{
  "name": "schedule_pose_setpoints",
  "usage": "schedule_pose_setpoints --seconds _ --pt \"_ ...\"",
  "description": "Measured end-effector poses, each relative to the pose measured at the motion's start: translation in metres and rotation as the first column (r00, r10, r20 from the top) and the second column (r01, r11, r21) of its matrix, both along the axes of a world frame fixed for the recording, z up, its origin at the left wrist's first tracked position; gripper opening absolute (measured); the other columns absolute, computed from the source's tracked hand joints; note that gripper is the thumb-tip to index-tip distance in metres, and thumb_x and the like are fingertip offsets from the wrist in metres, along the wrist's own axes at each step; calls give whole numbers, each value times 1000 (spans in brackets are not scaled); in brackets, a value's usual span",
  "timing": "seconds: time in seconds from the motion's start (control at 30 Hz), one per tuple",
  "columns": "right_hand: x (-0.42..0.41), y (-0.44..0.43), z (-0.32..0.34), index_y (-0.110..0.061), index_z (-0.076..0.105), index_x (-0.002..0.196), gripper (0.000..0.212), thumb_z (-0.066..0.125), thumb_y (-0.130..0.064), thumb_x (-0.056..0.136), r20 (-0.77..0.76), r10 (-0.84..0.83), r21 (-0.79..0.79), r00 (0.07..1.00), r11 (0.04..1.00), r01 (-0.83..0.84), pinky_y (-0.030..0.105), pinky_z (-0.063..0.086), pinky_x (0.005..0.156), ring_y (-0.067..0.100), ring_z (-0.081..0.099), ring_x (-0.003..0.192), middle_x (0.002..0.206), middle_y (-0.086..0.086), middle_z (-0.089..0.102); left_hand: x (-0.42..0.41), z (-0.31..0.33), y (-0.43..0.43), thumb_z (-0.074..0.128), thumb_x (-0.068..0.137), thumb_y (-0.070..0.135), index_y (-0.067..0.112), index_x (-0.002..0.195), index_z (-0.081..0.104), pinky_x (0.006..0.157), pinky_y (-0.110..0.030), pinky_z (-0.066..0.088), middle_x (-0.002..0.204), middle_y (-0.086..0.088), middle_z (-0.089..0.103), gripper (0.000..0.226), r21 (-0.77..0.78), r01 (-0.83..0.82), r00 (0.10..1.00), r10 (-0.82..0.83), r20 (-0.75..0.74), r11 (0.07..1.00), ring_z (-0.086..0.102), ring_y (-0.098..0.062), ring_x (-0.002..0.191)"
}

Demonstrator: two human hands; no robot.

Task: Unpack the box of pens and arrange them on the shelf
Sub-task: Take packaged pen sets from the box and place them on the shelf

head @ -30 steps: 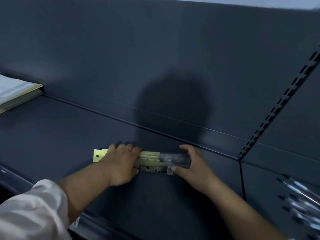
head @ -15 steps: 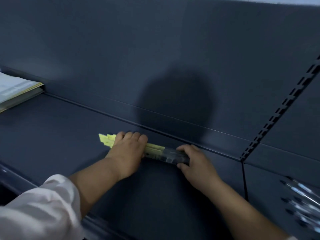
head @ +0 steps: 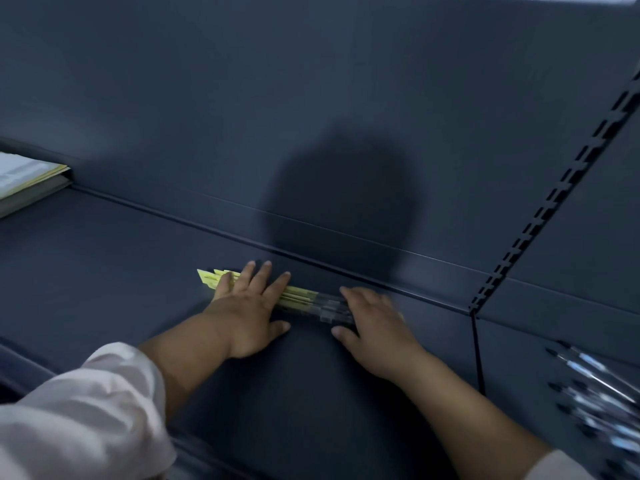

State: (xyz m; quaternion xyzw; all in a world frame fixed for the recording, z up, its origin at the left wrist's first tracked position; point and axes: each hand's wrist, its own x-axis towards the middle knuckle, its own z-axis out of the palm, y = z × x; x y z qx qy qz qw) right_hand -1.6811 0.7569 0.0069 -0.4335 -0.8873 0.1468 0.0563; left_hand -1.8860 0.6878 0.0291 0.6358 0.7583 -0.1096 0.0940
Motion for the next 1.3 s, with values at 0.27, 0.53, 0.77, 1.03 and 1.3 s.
schedule_pose_setpoints --seconds 0.27,0.53,0.77,1.03,1.3 --pt "0 3 -1 -22 40 140 43 45 -29 98 37 34 100 999 994 -38 32 36 101 22 44 117 133 0 50 -6 -2 1 39 96 33 25 140 27 110 -43 17 138 -4 40 46 145 159 963 -121 -241 976 36 -26 129" --pt "10 23 14 -19 39 142 43 44 -26 100 -12 -16 97 1000 995 17 27 32 103 23 43 120 136 3 50 0 12 35 44 93 21 23 128 37 96 -35 32 127 1 48 35 251 263 923 -168 -345 932 47 -22 117" --pt "13 26 -8 -23 38 142 44 43 -27 99 4 -98 102 995 990 97 30 32 105 22 38 123 136 -1 46 4 -11 48 41 93 23 24 133 32 101 -37 30 129 -1 44 42 212 179 965 -130 -226 961 45 -24 119" --pt "23 42 9 -24 45 137 47 58 -25 93 -198 -145 -118 969 985 124 20 34 99 17 45 117 122 -1 45 -10 1 61 34 97 45 22 146 23 112 -39 14 150 -1 33 55 186 150 987 -137 -81 971 27 -22 139" --pt "18 26 -8 -28 -2 153 70 33 -52 97 94 -122 -23 988 992 125 37 -4 119 16 -11 146 160 -10 -7 -1 -25 56 14 87 72 23 150 -15 118 -47 -4 159 -4 -18 85 95 170 985 -167 -40 981 -16 -23 146"
